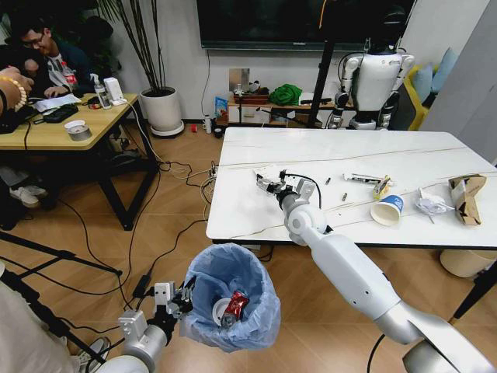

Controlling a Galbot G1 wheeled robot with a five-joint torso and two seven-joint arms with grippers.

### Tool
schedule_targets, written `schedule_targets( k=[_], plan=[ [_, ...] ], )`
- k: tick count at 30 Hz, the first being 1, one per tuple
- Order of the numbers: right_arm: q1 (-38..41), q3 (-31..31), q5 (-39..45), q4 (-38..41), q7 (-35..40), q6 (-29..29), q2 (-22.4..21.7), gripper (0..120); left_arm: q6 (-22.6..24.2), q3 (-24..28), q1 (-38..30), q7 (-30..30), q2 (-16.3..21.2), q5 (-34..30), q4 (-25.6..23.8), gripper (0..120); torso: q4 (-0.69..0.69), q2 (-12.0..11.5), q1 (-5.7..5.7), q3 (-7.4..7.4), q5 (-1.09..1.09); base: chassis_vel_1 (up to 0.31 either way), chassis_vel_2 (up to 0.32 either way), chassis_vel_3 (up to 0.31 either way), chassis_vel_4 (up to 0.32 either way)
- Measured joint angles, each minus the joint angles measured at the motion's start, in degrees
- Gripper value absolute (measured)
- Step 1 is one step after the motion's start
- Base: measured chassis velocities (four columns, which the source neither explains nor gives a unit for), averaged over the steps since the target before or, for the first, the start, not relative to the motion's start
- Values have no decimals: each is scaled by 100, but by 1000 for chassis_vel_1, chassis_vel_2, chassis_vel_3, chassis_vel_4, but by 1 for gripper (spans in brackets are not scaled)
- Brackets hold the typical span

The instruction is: Pick up the trash bin and place the trash from the table into it.

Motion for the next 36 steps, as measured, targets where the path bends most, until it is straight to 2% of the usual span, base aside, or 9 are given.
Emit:
schedule_targets(
  k=[22,27,32,33,36],
  plan=[
    [168,12,-6,-615,-201,121,157,99,-13,-18,80,15,-42,90,-18,0,1,0,0,-1,1,0,0,0,0],
    [231,-10,1,-766,-290,206,209,88,-15,-5,81,19,-61,111,-18,0,1,0,0,0,2,0,0,0,0],
    [304,-42,5,-863,-349,245,219,67,-16,0,79,21,-81,130,-12,0,1,0,0,0,1,0,0,0,0],
    [304,-42,5,-863,-349,245,219,67,-16,0,79,21,-81,130,-12,0,1,0,0,0,1,0,0,0,0],
    [314,-48,15,-875,-358,245,218,55,-17,3,80,23,-89,137,-6,0,1,0,0,0,2,0,0,0,0]
  ],
)
